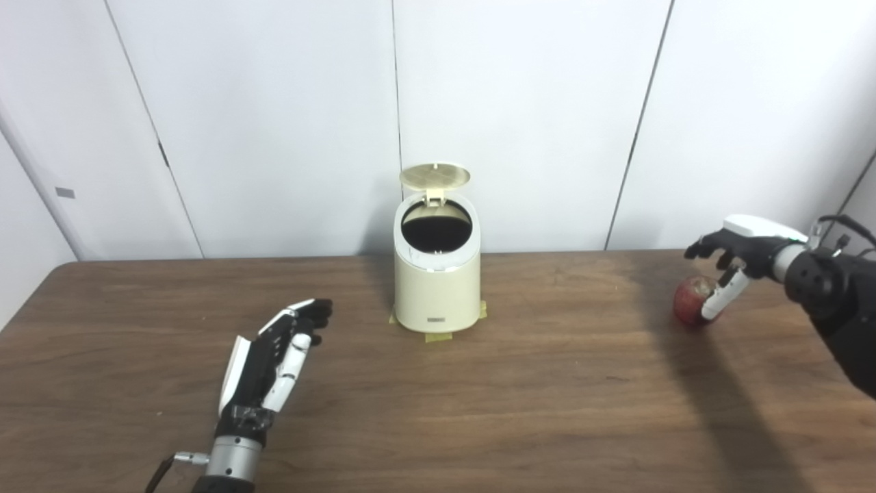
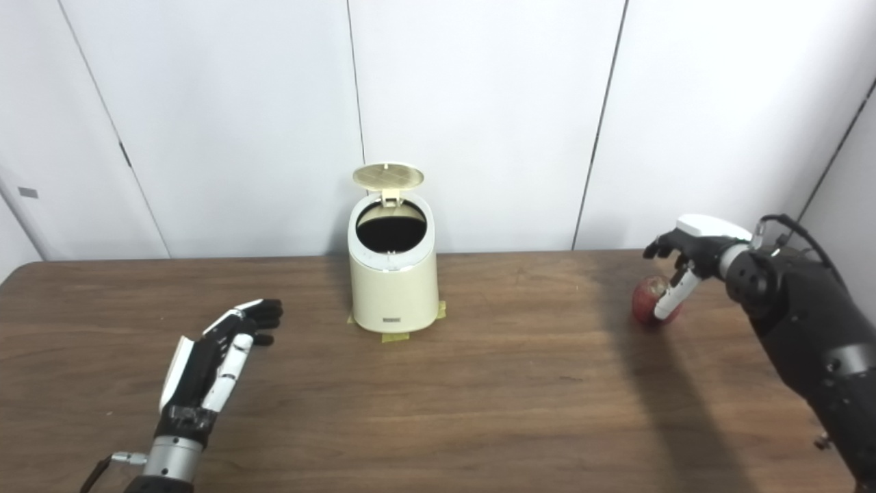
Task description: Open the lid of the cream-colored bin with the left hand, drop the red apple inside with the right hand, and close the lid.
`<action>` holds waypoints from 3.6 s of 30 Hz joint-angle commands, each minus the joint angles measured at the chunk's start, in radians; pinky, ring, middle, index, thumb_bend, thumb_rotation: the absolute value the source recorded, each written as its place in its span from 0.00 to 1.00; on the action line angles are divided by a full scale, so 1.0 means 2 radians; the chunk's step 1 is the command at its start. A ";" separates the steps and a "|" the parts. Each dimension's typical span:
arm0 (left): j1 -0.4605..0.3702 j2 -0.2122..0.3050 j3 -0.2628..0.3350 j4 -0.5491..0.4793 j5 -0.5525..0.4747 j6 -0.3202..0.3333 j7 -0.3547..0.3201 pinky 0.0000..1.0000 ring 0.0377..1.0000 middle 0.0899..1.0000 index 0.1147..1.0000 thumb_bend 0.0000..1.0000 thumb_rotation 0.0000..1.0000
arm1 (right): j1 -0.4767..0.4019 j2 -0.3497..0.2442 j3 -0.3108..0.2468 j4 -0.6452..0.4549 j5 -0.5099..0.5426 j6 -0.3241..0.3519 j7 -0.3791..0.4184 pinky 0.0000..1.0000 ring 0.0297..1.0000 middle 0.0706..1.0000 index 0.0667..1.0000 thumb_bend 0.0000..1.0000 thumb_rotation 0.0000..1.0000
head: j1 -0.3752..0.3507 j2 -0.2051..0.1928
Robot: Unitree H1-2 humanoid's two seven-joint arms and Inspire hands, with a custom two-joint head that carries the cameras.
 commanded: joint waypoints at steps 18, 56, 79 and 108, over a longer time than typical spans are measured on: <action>-0.004 0.001 0.000 -0.015 0.017 -0.026 0.017 0.67 0.74 0.74 0.72 0.34 0.87 | -0.018 0.000 0.026 0.008 -0.006 -0.004 -0.029 0.73 0.81 0.84 0.80 0.95 0.21 | 0.003 0.004; 0.003 -0.002 0.002 -0.033 0.003 -0.020 0.013 0.67 0.73 0.73 0.71 0.38 0.89 | -0.053 0.023 0.059 0.113 -0.025 -0.038 -0.168 0.36 0.42 0.41 0.45 0.53 0.00 | 0.005 0.010; 0.000 -0.003 -0.001 -0.023 0.008 -0.018 0.016 0.65 0.73 0.72 0.70 0.34 0.85 | -0.065 -0.004 0.038 -0.134 0.000 -0.053 -0.014 0.37 0.41 0.42 0.45 0.53 0.00 | 0.005 0.010; -0.009 -0.009 -0.003 0.007 -0.013 -0.003 0.015 0.69 0.76 0.75 0.74 0.38 0.85 | -0.159 0.123 0.029 -0.343 0.035 -0.060 0.079 0.33 0.40 0.48 0.44 0.52 0.00 | 0.010 0.002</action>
